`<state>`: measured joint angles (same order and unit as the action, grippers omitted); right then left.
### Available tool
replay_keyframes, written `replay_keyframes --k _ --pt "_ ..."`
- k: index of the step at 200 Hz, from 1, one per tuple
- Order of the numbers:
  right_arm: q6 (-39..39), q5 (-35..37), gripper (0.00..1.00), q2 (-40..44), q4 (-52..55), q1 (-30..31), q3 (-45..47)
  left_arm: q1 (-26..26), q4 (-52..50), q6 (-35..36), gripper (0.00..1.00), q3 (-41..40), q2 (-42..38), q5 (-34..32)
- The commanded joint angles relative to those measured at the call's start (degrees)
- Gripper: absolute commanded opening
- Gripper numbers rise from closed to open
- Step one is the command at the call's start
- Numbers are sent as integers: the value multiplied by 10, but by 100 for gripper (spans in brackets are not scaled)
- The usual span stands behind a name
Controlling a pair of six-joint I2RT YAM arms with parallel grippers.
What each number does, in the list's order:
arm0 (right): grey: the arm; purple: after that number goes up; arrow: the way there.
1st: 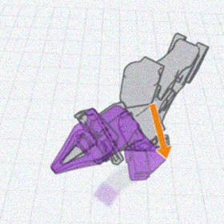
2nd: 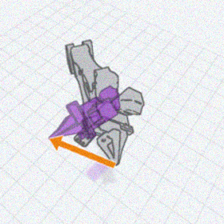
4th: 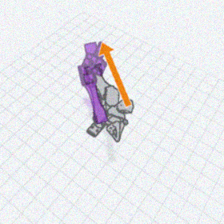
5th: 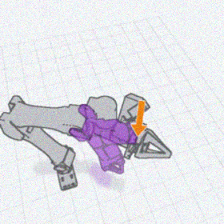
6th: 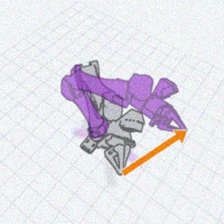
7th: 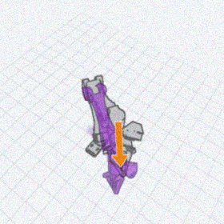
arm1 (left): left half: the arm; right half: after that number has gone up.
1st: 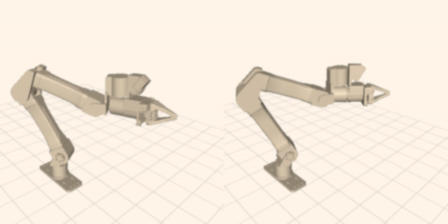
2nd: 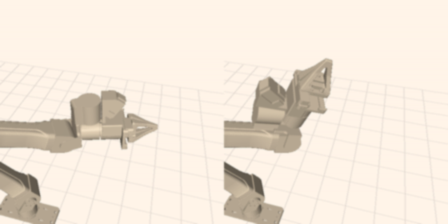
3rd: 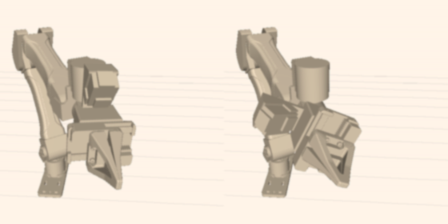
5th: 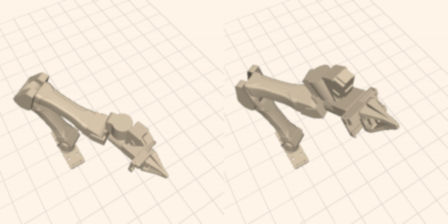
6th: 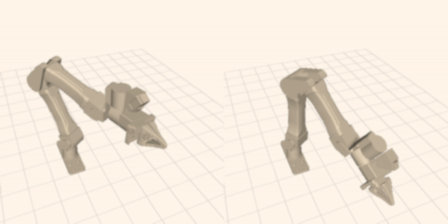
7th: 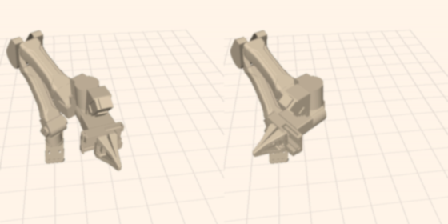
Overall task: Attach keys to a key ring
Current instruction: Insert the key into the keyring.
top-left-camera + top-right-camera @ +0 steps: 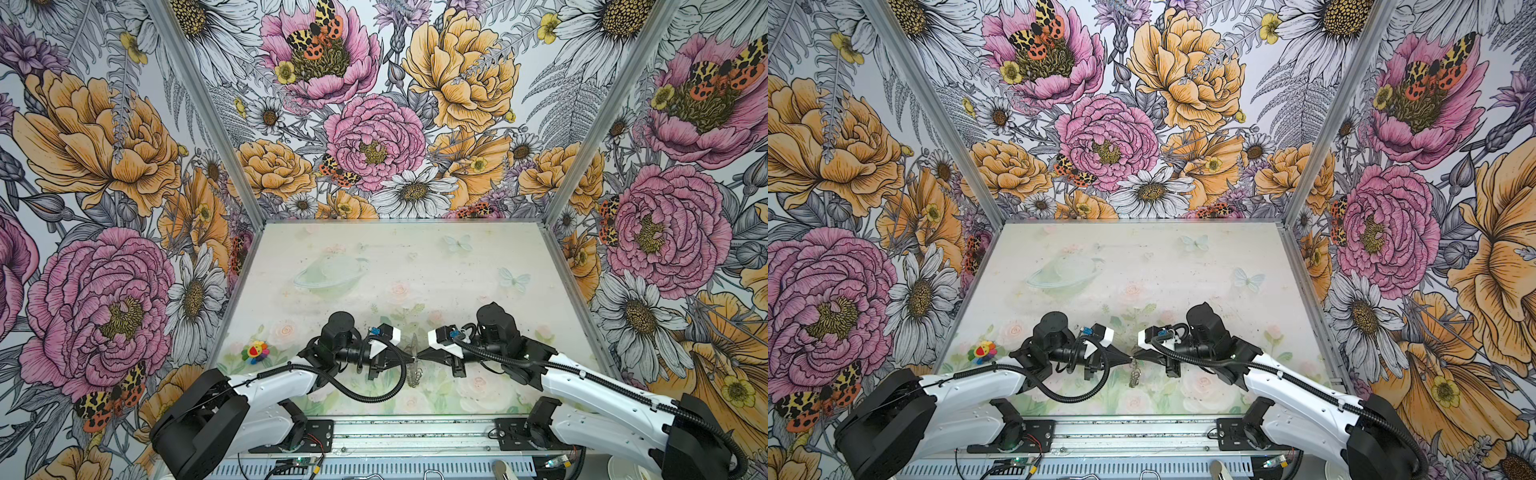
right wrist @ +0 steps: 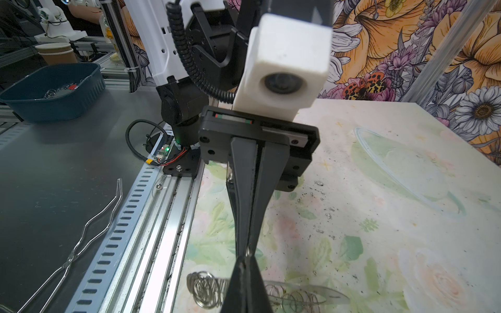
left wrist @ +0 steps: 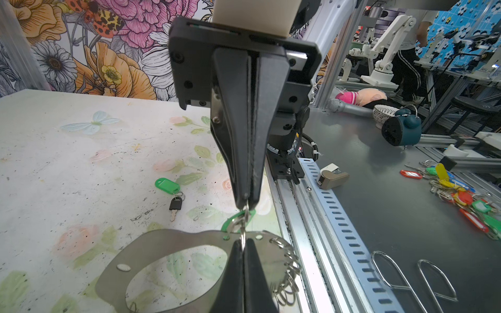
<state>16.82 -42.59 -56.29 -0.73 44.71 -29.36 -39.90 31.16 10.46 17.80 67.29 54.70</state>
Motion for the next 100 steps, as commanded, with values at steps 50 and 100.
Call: replay_keyframes --k 50,100 --pt "21 -7 0 -11 9 21 -9 2 8 -6 0 18 -3 22" --pt "34 -5 0 -27 18 24 -24 -3 9 -7 0 21 1 31"
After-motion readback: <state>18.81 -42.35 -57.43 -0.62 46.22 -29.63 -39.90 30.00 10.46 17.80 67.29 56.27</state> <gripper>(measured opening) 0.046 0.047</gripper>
